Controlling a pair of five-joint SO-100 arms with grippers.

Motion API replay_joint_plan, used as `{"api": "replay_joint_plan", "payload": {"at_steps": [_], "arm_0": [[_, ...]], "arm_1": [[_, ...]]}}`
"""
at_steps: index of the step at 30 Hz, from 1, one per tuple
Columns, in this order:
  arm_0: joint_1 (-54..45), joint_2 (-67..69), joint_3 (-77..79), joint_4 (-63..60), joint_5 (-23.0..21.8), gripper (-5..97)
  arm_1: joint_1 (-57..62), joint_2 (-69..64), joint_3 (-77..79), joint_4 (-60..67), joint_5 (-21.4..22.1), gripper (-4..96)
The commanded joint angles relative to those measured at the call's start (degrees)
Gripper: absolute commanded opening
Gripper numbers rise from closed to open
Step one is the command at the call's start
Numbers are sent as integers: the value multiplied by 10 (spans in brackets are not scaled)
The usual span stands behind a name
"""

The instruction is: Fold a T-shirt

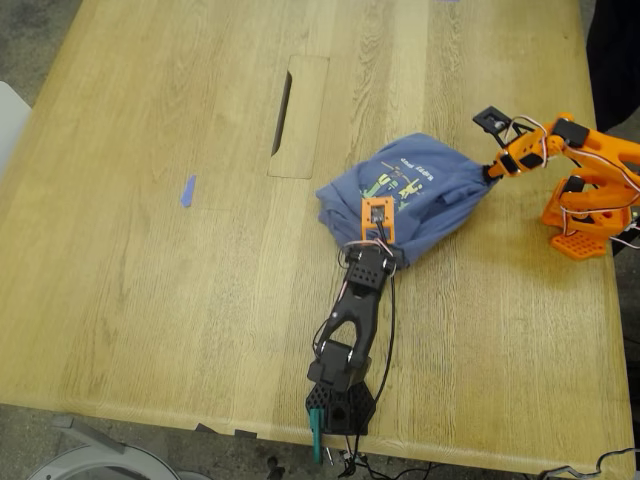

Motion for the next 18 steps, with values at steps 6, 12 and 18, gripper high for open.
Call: {"api": "replay_joint_plan", "payload": {"at_steps": [6,12,18], "arm_0": [[19,27,41,-80,51,250],[43,21,45,-109,71,486],[47,53,35,-79,67,590]], "arm_1": [[-8,54,106,-68,-1,102],[-4,91,156,-78,-4,214],[31,140,145,-40,-9,208]]}}
